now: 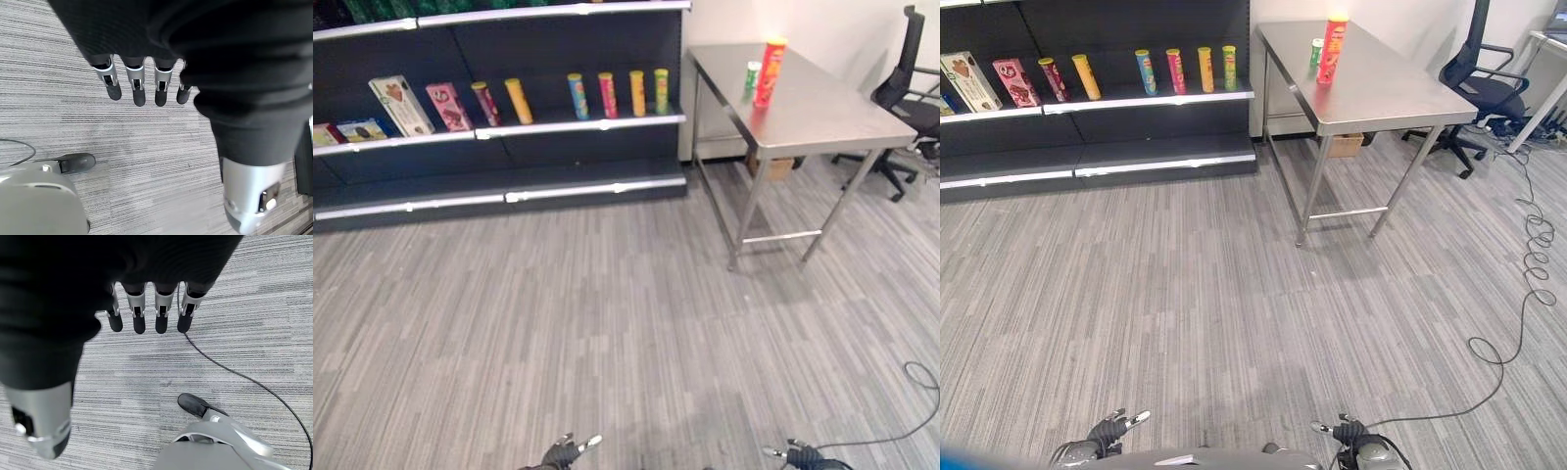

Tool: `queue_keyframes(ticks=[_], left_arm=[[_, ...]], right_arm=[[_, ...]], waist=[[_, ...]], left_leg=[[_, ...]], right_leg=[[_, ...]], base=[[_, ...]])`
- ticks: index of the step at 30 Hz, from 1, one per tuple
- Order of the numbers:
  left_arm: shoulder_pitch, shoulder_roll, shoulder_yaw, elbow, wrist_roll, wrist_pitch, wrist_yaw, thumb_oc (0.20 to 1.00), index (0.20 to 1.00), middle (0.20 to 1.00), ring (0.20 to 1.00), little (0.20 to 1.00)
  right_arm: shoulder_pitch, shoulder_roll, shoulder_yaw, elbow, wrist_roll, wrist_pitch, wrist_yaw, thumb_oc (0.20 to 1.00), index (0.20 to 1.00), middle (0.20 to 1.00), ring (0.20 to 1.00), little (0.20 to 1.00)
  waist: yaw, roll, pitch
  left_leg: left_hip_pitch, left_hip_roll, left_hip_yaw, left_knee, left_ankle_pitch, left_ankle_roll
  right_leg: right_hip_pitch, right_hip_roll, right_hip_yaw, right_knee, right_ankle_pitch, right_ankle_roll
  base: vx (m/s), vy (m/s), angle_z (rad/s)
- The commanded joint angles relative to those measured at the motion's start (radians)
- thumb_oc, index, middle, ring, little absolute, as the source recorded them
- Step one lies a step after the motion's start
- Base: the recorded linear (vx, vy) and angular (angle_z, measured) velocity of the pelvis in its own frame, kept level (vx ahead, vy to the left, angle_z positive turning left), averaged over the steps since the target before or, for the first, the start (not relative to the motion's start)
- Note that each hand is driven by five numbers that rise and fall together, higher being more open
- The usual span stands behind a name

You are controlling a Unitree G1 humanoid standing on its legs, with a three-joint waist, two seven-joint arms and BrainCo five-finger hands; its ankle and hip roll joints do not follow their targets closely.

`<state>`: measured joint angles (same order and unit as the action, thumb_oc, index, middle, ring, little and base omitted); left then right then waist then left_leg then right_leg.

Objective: Put the goods on the table back onto the shelves and tidy them up.

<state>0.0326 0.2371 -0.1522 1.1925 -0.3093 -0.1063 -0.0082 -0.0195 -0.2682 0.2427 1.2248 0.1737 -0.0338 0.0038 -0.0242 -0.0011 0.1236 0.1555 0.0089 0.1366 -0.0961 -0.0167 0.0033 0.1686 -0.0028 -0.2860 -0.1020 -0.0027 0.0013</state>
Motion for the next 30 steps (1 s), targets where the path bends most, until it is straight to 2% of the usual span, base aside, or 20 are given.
queue_keyframes(ticks=[1,12,30], left_arm=[[-0.072,0.006,-0.027,0.064,0.034,-0.017,-0.007,1.000,1.000,1.000,1.000,1.000],[-0.076,0.022,-0.059,0.077,0.131,-0.017,0.003,1.000,1.000,1.000,1.000,1.000],[-0.068,0.021,-0.041,0.078,0.130,-0.016,0.020,1.000,1.000,1.000,1.000,1.000]], right_arm=[[-0.065,-0.035,0.030,0.033,-0.006,-0.020,-0.001,1.000,1.000,1.000,1.000,1.000],[-0.077,-0.039,0.041,0.025,-0.015,-0.022,0.002,1.000,1.000,1.000,1.000,1.000],[-0.083,-0.037,0.064,0.019,-0.071,-0.016,-0.004,1.000,1.000,1.000,1.000,1.000]], waist=[[0.003,-0.019,-0.002],[0.001,-0.018,-0.001],[0.028,-0.029,0.012]], left_leg=[[0.027,0.059,0.059,0.009,-0.039,-0.078],[0.033,0.058,0.069,0.009,-0.042,-0.077],[0.012,0.028,0.054,0.017,-0.058,-0.053]], right_leg=[[0.022,-0.084,-0.018,0.015,-0.083,0.115],[0.026,-0.086,-0.017,0.015,-0.081,0.116],[0.012,-0.113,-0.024,0.015,-0.062,0.134]], base=[[0.00,0.000,0.00],[0.00,0.001,0.00],[0.00,0.037,0.00]])
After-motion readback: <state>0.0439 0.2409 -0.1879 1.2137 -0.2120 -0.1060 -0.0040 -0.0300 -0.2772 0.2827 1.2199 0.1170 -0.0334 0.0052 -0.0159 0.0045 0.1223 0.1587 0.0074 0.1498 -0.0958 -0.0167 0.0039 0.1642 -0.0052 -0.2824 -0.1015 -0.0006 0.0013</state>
